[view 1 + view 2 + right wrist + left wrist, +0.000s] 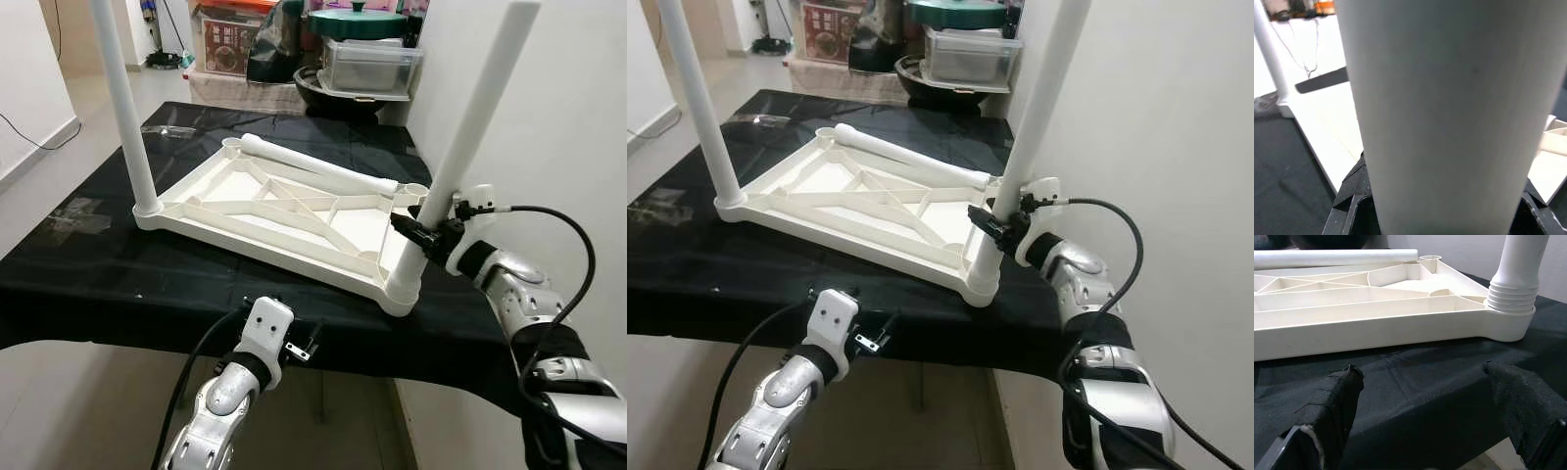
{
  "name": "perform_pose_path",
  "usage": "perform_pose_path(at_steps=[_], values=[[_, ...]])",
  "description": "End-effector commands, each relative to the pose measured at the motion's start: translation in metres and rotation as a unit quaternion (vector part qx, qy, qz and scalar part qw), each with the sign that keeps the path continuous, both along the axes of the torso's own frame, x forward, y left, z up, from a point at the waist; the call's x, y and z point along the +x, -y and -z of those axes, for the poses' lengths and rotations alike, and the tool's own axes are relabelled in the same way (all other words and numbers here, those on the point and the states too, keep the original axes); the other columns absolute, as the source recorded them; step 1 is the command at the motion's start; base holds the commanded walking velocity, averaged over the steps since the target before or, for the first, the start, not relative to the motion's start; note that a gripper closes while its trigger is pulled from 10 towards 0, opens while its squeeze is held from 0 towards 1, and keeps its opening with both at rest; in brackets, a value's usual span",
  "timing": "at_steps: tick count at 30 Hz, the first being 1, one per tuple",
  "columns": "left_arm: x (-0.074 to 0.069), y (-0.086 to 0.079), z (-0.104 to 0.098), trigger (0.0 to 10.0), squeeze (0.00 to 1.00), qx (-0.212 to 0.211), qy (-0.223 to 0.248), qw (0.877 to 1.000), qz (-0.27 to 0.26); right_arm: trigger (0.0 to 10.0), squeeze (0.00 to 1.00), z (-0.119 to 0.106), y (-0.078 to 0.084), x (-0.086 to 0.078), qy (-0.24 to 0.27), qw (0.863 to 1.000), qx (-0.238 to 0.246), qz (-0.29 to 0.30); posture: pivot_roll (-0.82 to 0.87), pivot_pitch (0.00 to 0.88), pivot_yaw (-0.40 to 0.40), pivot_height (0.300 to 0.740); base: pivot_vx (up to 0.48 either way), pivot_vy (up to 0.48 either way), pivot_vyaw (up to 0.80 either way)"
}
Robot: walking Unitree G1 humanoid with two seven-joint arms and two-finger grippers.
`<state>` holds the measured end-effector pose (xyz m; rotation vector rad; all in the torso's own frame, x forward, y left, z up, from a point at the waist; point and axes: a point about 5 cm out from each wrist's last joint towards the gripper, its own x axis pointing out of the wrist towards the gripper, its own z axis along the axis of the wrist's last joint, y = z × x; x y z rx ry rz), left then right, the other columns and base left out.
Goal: Building children table
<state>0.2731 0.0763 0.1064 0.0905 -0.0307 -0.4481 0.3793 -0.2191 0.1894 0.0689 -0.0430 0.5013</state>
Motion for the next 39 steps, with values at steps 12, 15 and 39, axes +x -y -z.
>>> perform_pose_path(at_steps=[12, 15, 39], values=[[-0.001, 0.004, 0.002, 10.0, 0.00, 0.004, -0.005, 1.000, 0.011, 0.0, 0.00, 0.042, 0.008, -0.013, -0.069, 0.893, 0.024, 0.445, 0.14, 0.000, -0.097, 0.740, 0.000, 0.000, 0.00], [-0.001, 0.005, 0.002, 10.0, 0.00, 0.004, -0.004, 1.000, 0.011, 0.0, 0.00, 0.040, 0.001, -0.015, -0.075, 0.871, 0.033, 0.484, 0.14, 0.000, -0.096, 0.740, 0.000, 0.000, 0.00], [0.000, 0.004, 0.003, 10.0, 0.00, 0.005, -0.006, 1.000, 0.011, 10.0, 0.00, 0.018, -0.026, -0.018, 0.016, 0.911, 0.069, 0.406, 0.14, 0.000, -0.097, 0.740, 0.000, 0.000, 0.00]])
